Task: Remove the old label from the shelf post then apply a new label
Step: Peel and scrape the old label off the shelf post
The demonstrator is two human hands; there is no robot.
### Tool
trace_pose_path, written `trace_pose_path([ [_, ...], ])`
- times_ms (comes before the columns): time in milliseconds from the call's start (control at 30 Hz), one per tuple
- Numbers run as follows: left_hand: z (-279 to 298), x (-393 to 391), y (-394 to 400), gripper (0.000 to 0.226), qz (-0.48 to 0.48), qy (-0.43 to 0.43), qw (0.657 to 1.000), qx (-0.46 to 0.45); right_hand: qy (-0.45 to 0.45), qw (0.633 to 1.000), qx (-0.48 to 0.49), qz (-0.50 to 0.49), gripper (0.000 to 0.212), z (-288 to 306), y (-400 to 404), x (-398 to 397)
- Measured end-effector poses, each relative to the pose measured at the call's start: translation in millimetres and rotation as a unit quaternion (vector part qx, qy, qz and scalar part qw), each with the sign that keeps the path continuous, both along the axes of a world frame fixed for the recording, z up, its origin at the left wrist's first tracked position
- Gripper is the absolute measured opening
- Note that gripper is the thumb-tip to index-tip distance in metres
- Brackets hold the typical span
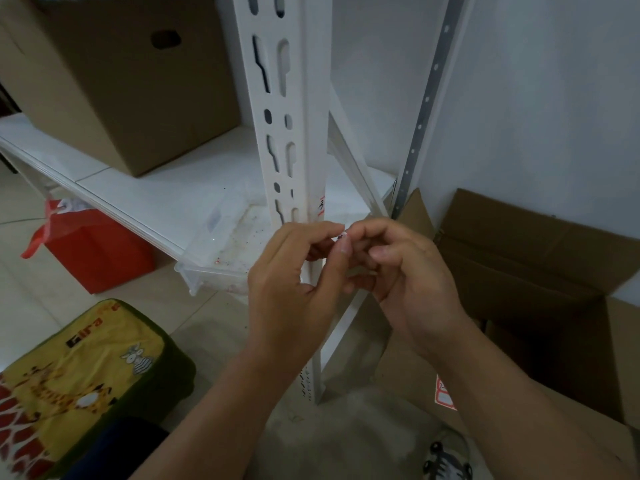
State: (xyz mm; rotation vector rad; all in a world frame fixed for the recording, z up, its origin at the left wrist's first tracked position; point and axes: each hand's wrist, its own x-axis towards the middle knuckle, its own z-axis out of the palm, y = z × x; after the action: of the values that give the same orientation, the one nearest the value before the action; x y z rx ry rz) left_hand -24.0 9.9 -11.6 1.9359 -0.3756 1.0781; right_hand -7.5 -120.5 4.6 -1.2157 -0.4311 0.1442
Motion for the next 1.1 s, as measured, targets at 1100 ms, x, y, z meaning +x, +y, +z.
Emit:
trace_pose_path([
  [1100, -16.4, 60.6, 98.6, 0.059, 0.137, 0.33, 0.934, -0.018, -0.023, 0.98, -0.113, -0.16, 0.025, -14.5, 12.8, 7.8],
])
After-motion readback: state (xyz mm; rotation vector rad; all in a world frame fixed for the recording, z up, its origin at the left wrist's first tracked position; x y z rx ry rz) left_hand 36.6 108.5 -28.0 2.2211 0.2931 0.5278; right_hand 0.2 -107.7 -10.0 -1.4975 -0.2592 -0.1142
